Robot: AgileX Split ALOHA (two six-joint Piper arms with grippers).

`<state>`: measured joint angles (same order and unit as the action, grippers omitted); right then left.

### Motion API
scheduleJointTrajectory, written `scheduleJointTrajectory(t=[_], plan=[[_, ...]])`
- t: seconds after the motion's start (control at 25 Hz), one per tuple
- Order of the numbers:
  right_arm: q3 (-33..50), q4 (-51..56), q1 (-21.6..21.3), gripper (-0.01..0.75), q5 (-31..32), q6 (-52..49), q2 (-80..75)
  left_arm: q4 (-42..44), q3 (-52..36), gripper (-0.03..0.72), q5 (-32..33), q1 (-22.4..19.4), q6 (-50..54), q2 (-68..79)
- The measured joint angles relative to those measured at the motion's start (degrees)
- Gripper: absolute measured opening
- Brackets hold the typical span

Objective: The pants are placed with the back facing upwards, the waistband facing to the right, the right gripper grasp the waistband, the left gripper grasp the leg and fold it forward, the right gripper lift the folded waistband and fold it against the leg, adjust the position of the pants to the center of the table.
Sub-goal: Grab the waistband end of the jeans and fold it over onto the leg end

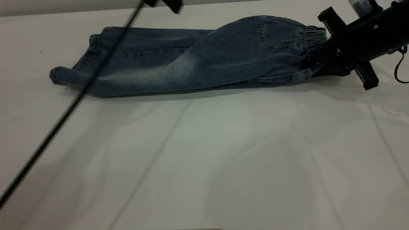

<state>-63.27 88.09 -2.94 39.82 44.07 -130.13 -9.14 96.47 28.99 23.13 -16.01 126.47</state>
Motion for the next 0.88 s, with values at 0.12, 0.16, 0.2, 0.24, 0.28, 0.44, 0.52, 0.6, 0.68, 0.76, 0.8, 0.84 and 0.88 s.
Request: scheduleJointTrajectory(t=[0.12, 0.16, 0.2, 0.24, 0.28, 0.44, 0.52, 0.6, 0.68, 0.76, 0.8, 0.84, 0.88], plan=[[0.0, 0.05, -0.18, 0.05, 2.12, 4.37, 0.96, -0.02, 0.0, 0.463, -1.85, 2.78, 0.01, 2.4], [0.0, 0.05, -0.18, 0.05, 2.68, 6.01, 1.95, -0.02, 0.0, 0.463, -2.15, 3.65, 0.01, 3.15], [0.0, -0.01, -0.18, 0.05, 3.1, 7.36, 3.34, -0.02, 0.0, 0.463, -2.34, 4.33, 0.01, 4.13], [0.0, -0.01, -0.18, 0.05, 3.74, 8.78, 4.91, -0.02, 0.0, 0.463, -2.53, 5.1, 0.01, 5.15], [0.0, -0.01, -0.18, 0.05, 4.37, 9.87, 6.39, -0.02, 0.0, 0.463, -2.53, 5.85, 0.01, 6.16], [0.0, -0.45, -0.18, 0.05, 8.13, 12.65, 13.18, -0.02, 0.0, 0.463, -3.41, 8.6, -0.17, 9.4], [0.0, -1.51, -0.18, 0.05, 11.21, 13.17, 16.11, -0.02, 0.0, 0.463, -4.27, 10.16, -0.17, 10.39], [0.0, -3.3, -0.18, 0.05, 15.06, 13.18, 18.38, -0.07, 0.0, 0.463, -4.86, 12.13, -0.2, 10.72], [0.0, -5.85, -0.18, 0.05, 18.36, 13.23, 20.25, -0.07, 0.0, 0.463, -5.7, 14.06, -0.24, 10.72], [0.06, -8.68, -0.23, 0.05, 20.31, 13.28, 22.0, -0.02, 0.06, 0.463, -6.09, 15.56, -0.39, 10.72], [0.06, -10.32, -0.29, 0.05, 20.65, 13.28, 22.77, 0.2, 0.1, 0.463, -6.0, 16.03, -0.46, 10.72], [0.06, -11.68, -0.36, 0.05, 20.87, 13.35, 23.32, 0.65, 0.1, 0.463, -5.41, 16.26, -0.46, 10.6], [0.06, -12.66, -0.36, 0.05, 21.0, 13.35, 23.85, 1.42, 0.1, 0.463, -4.56, 16.26, -0.52, 10.48]])
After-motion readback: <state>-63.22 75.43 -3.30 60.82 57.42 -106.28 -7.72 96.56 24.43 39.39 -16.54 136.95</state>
